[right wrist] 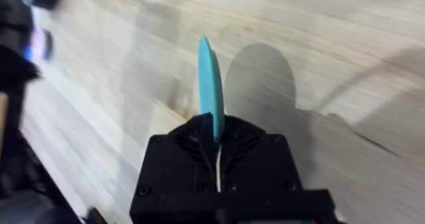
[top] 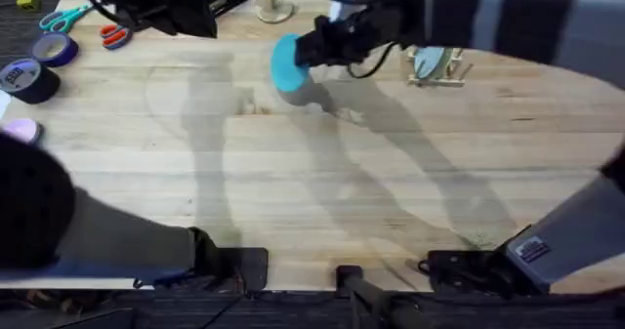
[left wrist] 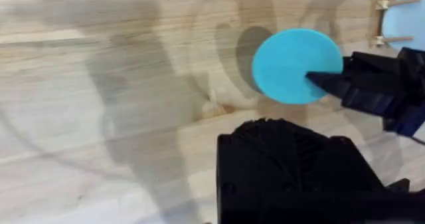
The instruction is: Pick up the plates from the table one by one and place each into a slot on the dish rack.
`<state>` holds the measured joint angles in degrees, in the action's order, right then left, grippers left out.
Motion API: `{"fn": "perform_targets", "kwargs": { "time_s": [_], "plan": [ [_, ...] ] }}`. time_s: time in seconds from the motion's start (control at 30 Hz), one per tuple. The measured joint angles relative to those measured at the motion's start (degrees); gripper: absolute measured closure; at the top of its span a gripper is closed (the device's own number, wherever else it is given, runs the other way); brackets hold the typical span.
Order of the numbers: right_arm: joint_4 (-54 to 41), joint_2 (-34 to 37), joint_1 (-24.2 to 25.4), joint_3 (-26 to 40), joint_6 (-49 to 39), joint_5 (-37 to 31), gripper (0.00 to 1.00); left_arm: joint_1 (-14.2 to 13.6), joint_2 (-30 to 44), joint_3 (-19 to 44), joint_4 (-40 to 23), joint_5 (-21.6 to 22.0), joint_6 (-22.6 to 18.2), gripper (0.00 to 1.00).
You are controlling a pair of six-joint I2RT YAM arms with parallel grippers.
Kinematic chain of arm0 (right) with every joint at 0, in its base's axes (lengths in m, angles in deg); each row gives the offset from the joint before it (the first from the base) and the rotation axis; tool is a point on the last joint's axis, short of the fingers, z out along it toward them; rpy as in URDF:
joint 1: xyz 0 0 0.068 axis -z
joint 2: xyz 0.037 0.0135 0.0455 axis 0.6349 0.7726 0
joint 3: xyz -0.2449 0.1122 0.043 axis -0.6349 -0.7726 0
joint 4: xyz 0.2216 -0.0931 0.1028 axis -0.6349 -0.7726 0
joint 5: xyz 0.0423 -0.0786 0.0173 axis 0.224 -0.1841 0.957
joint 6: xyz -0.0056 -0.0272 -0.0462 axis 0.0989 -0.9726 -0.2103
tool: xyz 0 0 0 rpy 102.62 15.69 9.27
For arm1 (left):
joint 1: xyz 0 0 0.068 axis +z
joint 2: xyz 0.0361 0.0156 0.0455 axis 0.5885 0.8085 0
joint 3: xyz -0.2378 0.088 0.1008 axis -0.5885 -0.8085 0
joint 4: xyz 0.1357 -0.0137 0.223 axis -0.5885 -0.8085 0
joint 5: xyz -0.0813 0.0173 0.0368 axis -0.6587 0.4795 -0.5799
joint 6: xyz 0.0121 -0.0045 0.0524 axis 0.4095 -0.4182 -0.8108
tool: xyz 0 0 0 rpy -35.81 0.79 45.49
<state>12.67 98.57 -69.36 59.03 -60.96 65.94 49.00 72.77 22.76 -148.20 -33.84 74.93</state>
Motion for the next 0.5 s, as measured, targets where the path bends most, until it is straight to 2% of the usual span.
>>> {"fn": "perform_targets", "kwargs": {
  "time_s": [0.23,0.5],
  "plan": [
    [-11.7,-8.1,3.6,0.0,-9.4,-1.7,0.972,0.0,-10.2,0.0,-3.6,1.1,-0.5,0.96],
    [-17.0,-19.4,7.8,0.0,-16.0,-9.1,0.972,0.0,-21.0,0.0,-7.8,4.0,-0.9,0.961]
  ]
}}
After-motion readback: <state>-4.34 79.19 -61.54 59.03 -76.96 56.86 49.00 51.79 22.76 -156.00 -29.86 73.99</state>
